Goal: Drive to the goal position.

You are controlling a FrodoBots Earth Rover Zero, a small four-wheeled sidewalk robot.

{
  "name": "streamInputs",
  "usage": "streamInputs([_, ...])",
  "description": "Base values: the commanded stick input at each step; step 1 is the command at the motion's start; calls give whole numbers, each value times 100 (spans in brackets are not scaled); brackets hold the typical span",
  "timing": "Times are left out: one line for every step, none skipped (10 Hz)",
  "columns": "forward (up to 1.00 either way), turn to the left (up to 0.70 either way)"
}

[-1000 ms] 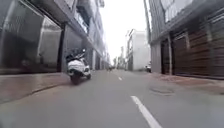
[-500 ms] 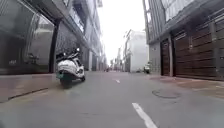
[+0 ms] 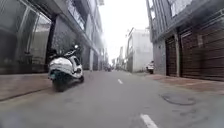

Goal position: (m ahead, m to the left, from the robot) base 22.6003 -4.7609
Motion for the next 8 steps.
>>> streamInputs([100, 0])
streamInputs([100, 0])
streamInputs([100, 0])
streamInputs([100, 0])
streamInputs([100, 0])
streamInputs([100, 0])
streamInputs([100, 0])
streamInputs([100, 0])
